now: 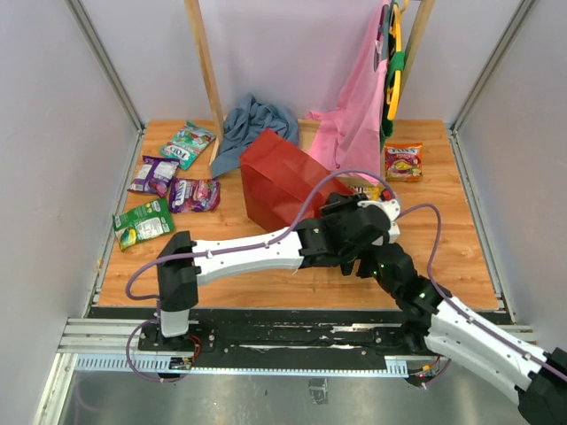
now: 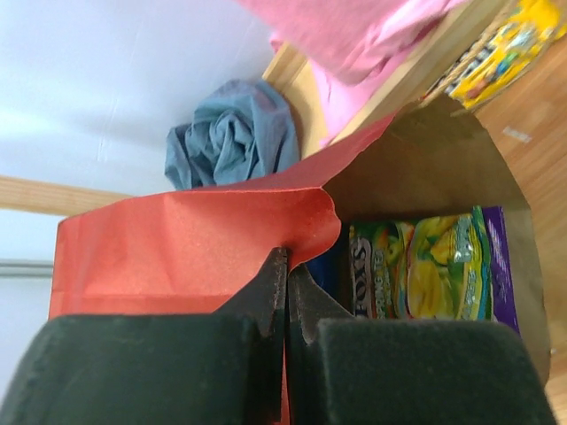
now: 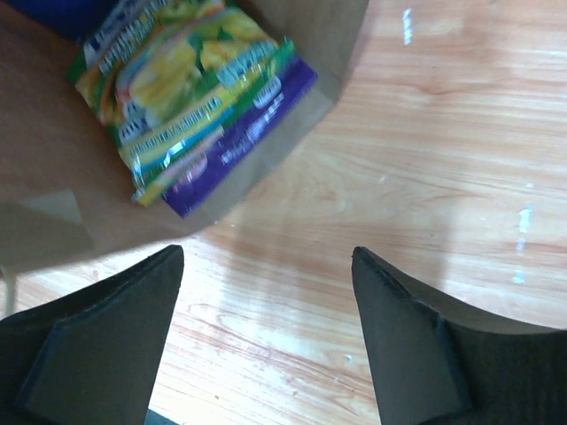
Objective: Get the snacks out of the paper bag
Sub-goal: Adjust the paper bag at the center of the board, then take out the snack from the paper bag.
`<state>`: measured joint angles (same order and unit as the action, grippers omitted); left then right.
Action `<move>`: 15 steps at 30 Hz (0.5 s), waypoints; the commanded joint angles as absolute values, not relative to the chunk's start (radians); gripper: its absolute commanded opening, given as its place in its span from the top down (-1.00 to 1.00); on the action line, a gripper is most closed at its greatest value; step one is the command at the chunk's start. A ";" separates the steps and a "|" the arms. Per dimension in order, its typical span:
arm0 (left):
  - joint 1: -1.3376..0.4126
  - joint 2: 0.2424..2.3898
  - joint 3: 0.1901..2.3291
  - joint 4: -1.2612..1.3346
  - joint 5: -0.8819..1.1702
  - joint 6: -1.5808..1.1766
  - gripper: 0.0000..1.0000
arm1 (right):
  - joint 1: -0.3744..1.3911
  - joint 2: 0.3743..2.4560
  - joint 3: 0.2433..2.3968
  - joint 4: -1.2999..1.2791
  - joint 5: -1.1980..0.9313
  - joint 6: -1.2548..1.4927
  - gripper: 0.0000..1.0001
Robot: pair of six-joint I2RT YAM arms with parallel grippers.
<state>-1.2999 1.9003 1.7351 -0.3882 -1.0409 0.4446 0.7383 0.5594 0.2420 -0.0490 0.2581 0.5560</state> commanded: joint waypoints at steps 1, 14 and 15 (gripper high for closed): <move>-1.255 1.773 1.606 -0.333 -1.051 0.453 0.99 | 0.733 0.716 0.296 0.091 0.164 0.549 -0.54; -1.124 1.438 1.353 -0.353 -0.904 0.423 0.99 | 0.775 1.008 0.431 0.238 0.098 0.514 -0.53; -1.112 1.425 1.335 -0.349 -0.886 0.430 0.99 | 0.782 1.028 0.442 0.253 0.093 0.516 -0.54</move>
